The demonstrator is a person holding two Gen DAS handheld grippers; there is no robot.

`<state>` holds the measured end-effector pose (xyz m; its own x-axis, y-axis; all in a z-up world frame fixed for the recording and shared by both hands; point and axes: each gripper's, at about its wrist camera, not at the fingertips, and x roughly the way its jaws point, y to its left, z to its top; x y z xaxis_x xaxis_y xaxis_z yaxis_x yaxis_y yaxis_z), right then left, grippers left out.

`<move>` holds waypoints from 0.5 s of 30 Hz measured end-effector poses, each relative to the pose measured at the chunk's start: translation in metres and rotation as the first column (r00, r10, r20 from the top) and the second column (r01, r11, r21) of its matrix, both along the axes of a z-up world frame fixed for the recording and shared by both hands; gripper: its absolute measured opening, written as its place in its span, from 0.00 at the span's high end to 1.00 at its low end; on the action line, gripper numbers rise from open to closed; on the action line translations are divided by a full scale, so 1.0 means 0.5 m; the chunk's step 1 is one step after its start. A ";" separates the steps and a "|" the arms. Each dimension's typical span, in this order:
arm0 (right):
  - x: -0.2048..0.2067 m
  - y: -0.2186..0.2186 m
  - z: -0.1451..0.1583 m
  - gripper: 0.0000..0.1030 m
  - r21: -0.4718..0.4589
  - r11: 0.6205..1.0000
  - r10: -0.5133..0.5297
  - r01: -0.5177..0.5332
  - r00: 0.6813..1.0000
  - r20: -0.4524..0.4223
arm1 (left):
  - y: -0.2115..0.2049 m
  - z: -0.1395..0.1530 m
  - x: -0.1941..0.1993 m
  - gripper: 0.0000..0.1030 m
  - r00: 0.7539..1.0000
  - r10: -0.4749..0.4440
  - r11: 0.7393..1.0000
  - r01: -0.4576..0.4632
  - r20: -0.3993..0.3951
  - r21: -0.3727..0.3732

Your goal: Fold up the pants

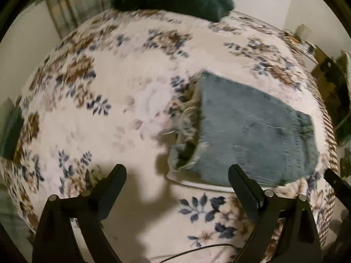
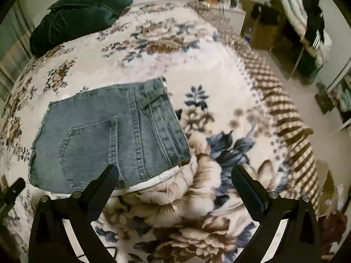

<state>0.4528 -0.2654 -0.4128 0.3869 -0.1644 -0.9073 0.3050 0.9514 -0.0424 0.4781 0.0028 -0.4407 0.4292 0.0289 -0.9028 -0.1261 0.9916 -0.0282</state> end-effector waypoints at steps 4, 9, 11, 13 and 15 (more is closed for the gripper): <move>-0.037 0.031 0.070 0.00 -0.035 0.999 0.006 -0.005 0.999 0.031 | -0.031 0.076 -0.032 0.08 0.998 -0.042 0.999 0.040 0.049 0.037; -0.110 0.047 0.188 0.00 -0.039 0.999 0.021 -0.018 0.997 0.081 | -0.061 0.175 -0.099 0.08 0.994 -0.068 0.997 0.064 0.080 0.052; -0.147 0.053 0.243 0.00 -0.055 0.998 0.034 -0.028 0.994 0.104 | -0.074 0.226 -0.137 0.08 0.991 -0.082 0.995 0.076 0.102 0.058; -0.197 0.059 0.315 0.00 -0.068 0.997 0.051 -0.042 0.989 0.138 | -0.086 0.277 -0.180 0.08 0.987 -0.095 0.994 0.087 0.128 0.067; -0.246 0.060 0.382 0.00 -0.074 0.996 0.062 -0.050 0.983 0.172 | -0.094 0.322 -0.220 0.08 0.984 -0.101 0.993 0.092 0.149 0.069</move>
<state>0.3300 -0.2352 -0.2217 0.5482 -0.1982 -0.8125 0.2602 0.9637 -0.0595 0.3682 -0.0443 -0.2799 0.5649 0.0337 -0.8245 -0.0285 0.9994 0.0214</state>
